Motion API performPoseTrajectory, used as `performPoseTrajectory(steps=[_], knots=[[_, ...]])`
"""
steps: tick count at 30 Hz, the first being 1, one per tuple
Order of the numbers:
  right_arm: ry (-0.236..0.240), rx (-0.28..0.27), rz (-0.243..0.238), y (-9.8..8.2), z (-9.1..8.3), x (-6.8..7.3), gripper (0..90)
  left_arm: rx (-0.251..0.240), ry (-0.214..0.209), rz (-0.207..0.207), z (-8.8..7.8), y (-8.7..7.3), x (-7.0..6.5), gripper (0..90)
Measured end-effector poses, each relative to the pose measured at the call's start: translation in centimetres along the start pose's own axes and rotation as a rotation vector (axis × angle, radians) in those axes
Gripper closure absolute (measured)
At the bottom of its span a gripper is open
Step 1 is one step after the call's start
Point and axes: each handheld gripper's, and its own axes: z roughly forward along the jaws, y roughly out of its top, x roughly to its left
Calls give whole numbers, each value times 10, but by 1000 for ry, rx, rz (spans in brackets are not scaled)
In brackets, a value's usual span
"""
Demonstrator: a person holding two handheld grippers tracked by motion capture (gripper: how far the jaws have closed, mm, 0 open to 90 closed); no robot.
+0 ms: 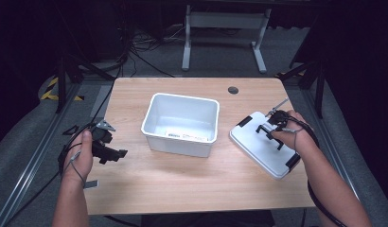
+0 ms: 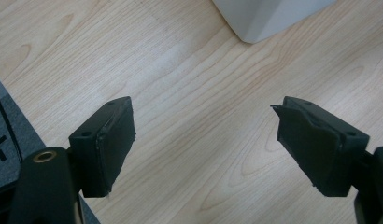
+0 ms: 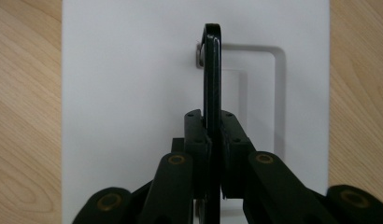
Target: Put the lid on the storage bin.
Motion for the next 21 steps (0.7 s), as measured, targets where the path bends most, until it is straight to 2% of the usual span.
performPoseTrajectory(steps=[3, 11, 21], knots=[[-3, 3, -5, -1, -2, 0, 849, -3, 0, -1, 0, 0, 0, 199], [-17, -22, -22, 0, -23, -1, 849, 4, 1, 0, 1, 0, -1, 199], [-6, -42, 10, 4, -56, -6, 849, 6, -3, 3, 1, -1, 0, 199]])
